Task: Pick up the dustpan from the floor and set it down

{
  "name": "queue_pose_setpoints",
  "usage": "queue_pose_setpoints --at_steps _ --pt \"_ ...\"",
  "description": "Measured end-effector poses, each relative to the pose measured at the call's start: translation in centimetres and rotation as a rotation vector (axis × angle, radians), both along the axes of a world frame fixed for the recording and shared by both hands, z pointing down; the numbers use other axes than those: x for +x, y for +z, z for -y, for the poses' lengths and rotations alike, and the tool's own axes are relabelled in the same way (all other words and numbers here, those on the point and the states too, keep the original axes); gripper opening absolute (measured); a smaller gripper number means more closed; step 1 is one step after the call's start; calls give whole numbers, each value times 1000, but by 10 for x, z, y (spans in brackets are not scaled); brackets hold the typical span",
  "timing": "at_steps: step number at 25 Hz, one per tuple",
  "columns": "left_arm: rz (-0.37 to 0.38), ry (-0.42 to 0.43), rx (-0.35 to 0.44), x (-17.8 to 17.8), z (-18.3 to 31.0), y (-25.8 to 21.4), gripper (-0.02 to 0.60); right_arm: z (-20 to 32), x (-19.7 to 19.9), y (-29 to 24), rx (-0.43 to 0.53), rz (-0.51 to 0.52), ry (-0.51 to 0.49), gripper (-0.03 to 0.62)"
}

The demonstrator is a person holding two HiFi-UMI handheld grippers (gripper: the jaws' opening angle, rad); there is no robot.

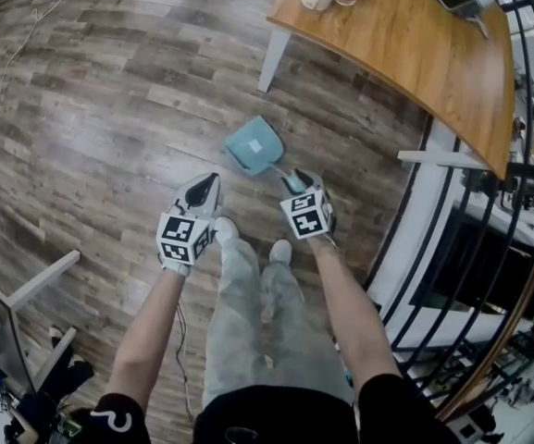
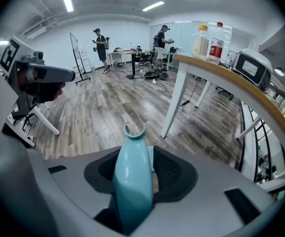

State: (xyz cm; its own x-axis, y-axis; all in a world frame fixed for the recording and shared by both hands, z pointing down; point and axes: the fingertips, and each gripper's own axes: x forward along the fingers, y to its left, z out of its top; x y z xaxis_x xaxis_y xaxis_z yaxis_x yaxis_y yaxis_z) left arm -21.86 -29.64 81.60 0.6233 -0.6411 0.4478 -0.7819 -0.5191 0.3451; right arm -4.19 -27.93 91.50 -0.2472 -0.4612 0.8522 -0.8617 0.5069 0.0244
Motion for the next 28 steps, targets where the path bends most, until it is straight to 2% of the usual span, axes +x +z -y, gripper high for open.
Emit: queue_pose_setpoints --at_steps 1,7,10,28 --pt "-1 0 0 0 0 0 -2 -1 0 1 -6 -5 0 128" --pt "-1 -10 -3 -2 1 -1 -2 -10 7 9 -70 -20 1 117" --pt "-3 -18 -7 -3 0 1 -2 -15 13 9 -73 -11 25 83" --pt "-8 -11 -10 -3 -22 -11 -2 -37 33 -3 -79 -16 99 77"
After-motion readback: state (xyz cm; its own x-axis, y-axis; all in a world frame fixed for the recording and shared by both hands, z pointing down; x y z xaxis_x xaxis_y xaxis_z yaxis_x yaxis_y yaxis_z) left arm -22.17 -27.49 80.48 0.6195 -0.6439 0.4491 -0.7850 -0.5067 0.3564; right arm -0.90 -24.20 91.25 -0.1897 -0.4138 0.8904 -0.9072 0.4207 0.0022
